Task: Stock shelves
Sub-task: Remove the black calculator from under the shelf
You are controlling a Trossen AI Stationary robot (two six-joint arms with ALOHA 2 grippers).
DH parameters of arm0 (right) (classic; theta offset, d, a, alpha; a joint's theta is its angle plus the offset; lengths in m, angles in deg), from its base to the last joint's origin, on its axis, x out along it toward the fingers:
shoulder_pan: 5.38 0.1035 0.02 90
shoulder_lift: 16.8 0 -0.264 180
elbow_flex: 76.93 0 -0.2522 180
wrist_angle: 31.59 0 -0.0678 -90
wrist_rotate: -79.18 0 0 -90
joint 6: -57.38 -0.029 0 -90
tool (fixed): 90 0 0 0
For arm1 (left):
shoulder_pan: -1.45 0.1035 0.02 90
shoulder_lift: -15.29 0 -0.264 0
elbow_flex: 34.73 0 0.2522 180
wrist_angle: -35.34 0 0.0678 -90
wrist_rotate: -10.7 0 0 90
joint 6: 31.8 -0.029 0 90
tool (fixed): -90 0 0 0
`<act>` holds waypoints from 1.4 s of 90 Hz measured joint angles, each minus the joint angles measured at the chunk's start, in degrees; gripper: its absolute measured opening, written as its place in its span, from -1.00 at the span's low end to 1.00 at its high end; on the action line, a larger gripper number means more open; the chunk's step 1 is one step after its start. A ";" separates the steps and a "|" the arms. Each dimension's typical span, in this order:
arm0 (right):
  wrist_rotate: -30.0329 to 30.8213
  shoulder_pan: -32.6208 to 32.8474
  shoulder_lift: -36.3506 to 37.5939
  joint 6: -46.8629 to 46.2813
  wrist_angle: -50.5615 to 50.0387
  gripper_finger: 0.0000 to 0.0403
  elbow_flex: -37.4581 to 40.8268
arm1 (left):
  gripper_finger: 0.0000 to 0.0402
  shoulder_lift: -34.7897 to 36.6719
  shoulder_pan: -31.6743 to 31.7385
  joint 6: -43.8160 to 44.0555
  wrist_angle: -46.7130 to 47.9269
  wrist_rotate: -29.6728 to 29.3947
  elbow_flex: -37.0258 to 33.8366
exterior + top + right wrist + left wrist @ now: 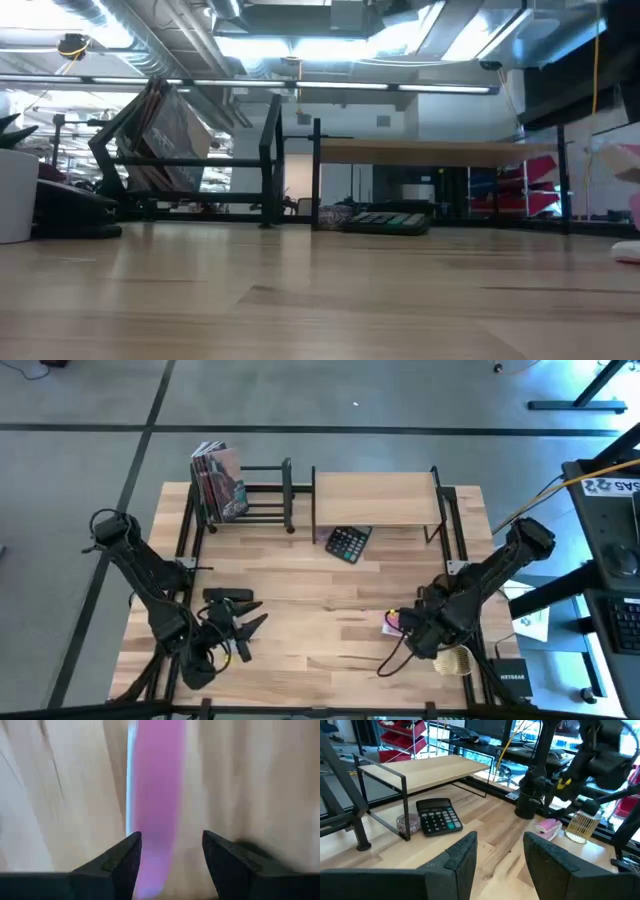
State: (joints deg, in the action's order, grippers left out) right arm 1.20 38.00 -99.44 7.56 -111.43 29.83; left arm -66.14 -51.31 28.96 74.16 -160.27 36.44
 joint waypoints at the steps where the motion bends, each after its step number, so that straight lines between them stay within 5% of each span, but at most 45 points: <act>1: 0.87 0.01 0.01 0.16 -0.02 -0.03 -0.30 | -0.29 0.00 -0.01 -0.07 0.00 0.00 0.00; 17: 14.17 -1.20 0.05 -2.25 3.16 -0.03 -0.95 | -0.29 -0.02 -0.02 -0.19 0.00 0.24 0.00; 27: 17.45 -4.51 0.08 -2.52 9.36 -0.03 2.14 | -0.29 -0.02 -0.02 -0.26 0.00 0.24 0.00; 66: 26.21 -24.05 0.06 5.42 63.25 -0.01 27.50 | -0.29 -0.07 -0.02 -1.20 0.02 0.48 0.00; 78: 25.78 -29.92 0.06 4.24 75.26 0.15 33.62 | -0.29 -0.07 -0.02 -1.20 0.02 1.27 0.00; 102: 26.48 -38.99 0.04 -2.57 82.91 0.65 41.72 | -0.29 -0.07 -0.02 -1.20 0.02 2.03 0.00; 126: 27.34 -44.09 0.04 -1.72 102.04 0.66 49.77 | -0.29 -0.07 -0.02 -1.18 0.02 2.03 0.00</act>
State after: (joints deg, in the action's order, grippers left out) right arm 28.54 -6.09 -99.40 5.84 -9.39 79.60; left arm -66.21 -51.33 27.79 74.18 -158.24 36.44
